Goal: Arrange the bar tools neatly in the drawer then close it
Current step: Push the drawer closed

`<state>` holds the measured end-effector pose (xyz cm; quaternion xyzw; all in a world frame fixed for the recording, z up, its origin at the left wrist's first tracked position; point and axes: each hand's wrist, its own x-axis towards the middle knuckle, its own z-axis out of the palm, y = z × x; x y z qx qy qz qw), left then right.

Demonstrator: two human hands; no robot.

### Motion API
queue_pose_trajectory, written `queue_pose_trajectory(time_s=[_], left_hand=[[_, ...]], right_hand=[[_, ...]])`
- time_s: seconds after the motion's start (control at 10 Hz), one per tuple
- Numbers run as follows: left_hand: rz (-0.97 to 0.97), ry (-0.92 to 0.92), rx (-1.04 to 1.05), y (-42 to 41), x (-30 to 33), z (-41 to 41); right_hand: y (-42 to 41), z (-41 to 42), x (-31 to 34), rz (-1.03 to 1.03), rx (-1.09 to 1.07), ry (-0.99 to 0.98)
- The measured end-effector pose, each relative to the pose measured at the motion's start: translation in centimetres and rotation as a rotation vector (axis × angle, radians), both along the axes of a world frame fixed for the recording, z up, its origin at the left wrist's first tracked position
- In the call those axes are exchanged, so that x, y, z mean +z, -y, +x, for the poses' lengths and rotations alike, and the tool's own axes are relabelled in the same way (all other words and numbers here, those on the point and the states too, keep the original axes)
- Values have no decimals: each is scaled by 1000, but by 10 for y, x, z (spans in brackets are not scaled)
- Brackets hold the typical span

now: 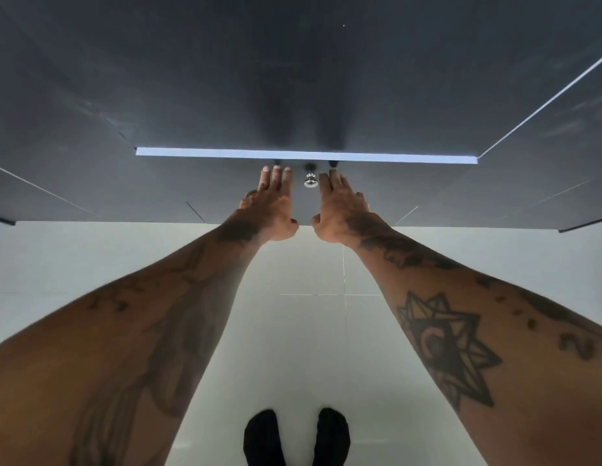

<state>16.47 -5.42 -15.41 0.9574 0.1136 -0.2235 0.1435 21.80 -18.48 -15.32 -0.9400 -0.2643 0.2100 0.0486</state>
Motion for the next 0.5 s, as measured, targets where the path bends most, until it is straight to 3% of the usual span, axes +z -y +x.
queue_pose_trajectory(time_s=[0.2, 0.3, 0.5], left_hand=[[-85, -124, 88, -2, -5, 33], [-37, -113, 80, -1, -2, 32], [-4, 76, -3, 2, 28, 0]], right_hand=[[-12, 14, -9, -42, 7, -119], [-12, 16, -6, -54, 11, -107], [-1, 0, 29, -28, 85, -18]])
